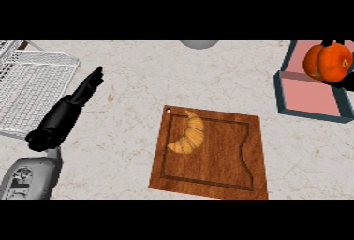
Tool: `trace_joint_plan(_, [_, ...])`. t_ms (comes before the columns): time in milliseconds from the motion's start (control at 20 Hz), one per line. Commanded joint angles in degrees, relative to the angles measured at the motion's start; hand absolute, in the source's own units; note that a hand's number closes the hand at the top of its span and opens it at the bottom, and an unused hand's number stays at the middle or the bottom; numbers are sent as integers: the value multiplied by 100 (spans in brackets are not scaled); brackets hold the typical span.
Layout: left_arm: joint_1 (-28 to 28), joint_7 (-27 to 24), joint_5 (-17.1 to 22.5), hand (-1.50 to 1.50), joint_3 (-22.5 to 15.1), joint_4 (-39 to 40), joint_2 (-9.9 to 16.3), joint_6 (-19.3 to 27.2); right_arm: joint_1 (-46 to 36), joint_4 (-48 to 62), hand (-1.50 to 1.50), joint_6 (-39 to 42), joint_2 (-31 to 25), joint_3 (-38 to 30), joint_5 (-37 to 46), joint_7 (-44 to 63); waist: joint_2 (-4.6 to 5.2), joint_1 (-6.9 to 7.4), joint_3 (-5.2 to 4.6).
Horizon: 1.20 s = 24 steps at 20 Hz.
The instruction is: Pick the squash from the cutting board and place it in the cardboard box
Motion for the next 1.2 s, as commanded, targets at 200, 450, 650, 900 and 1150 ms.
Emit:
trace_joint_plan(200, [139, -73, 34, 0, 17, -31, -4, -75, -669, 2398, 150, 11, -645, 697, 838, -1276, 13, 61, 4])
trace_joint_plan(450, [-399, 219, -47, 0, -82, 60, -114, -17, -974, 3520, 150, -107, -1136, 1141, 1505, -1850, 77, 136, 13])
trace_joint_plan(650, [-43, 106, -26, 0, -76, -98, -154, 10, -1173, 3989, -150, 74, -1020, 1493, 1527, -2752, 39, 142, 12])
trace_joint_plan(900, [-271, 134, -39, 0, -51, 42, -170, 31, -1466, 4359, -150, 168, -833, 881, 579, -3378, 46, 105, 21])
trace_joint_plan(1150, [-67, -109, -144, 0, -61, 127, -83, 28, -1609, 5087, -150, 901, -276, -499, -1168, -2693, 31, 13, 30])
